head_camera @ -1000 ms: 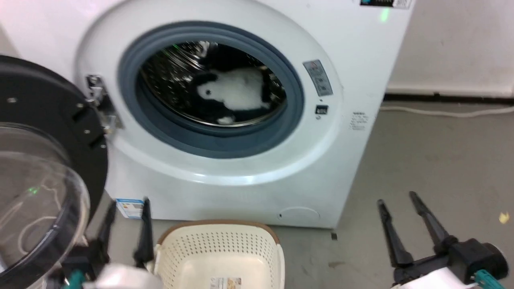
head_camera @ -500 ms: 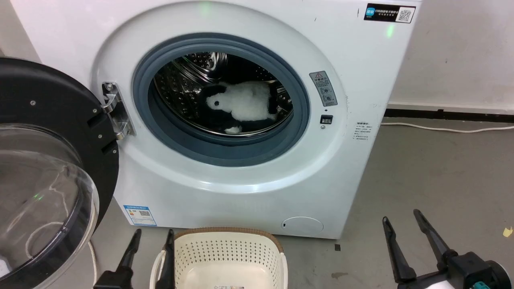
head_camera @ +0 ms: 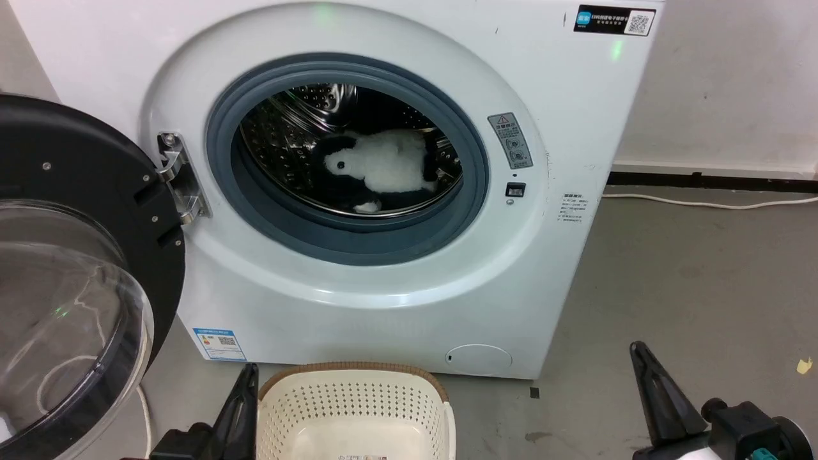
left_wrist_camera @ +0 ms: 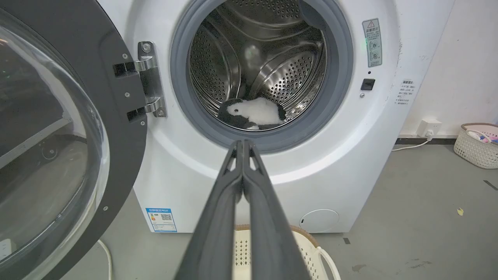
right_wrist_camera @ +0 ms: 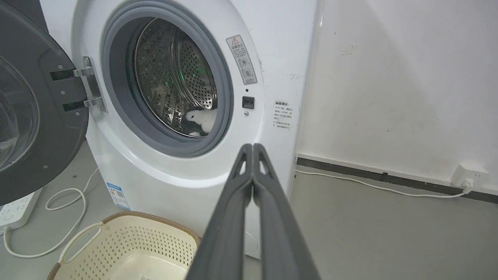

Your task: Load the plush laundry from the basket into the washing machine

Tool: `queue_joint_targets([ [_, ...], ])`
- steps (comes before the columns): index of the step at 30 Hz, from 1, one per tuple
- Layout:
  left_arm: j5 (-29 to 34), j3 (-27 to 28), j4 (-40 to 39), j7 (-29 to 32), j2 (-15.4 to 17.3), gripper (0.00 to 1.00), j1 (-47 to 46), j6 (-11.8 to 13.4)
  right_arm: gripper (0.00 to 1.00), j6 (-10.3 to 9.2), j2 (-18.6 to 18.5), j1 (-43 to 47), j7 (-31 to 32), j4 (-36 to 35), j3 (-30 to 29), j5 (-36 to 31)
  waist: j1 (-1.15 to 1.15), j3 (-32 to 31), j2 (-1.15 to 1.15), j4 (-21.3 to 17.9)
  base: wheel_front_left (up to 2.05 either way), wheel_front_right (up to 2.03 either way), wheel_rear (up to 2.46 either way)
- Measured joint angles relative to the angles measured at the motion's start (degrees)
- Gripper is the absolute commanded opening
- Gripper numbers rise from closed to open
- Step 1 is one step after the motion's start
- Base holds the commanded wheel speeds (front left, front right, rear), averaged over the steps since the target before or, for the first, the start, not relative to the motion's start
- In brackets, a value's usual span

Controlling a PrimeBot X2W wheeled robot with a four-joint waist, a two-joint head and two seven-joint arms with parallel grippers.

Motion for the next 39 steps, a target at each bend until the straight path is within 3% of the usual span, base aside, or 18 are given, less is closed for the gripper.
queue_joint_targets([
  [39, 1.3, 0.3, -0.8, 4.3, -0.5, 0.00, -1.6, 1.0, 0.00, 0.00, 0.0, -0.8, 4.5, -0.5, 0.0, -0.1, 0.00, 0.9, 0.00, -0.2, 0.00, 0.00, 0.00],
])
